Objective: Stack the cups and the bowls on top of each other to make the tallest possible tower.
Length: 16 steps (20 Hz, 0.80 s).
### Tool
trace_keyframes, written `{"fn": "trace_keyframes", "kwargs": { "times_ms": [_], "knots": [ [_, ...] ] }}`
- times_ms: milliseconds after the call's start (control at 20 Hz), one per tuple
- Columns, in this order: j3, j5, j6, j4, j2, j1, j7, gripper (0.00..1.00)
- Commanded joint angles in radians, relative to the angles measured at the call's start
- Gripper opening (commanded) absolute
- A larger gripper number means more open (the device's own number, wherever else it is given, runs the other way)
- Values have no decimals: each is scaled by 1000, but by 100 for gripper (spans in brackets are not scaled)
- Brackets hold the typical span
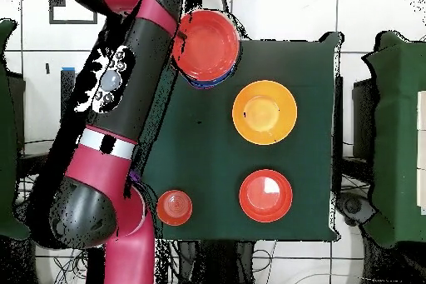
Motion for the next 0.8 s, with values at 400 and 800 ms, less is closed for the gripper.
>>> {"fn": "trace_keyframes", "kwargs": {
  "times_ms": [400, 800],
  "knots": [
    [137, -151, -81, 20, -10, 11, 83, 0],
    [213, -214, -105, 50, -18, 36, 66, 0]
  ]
}}
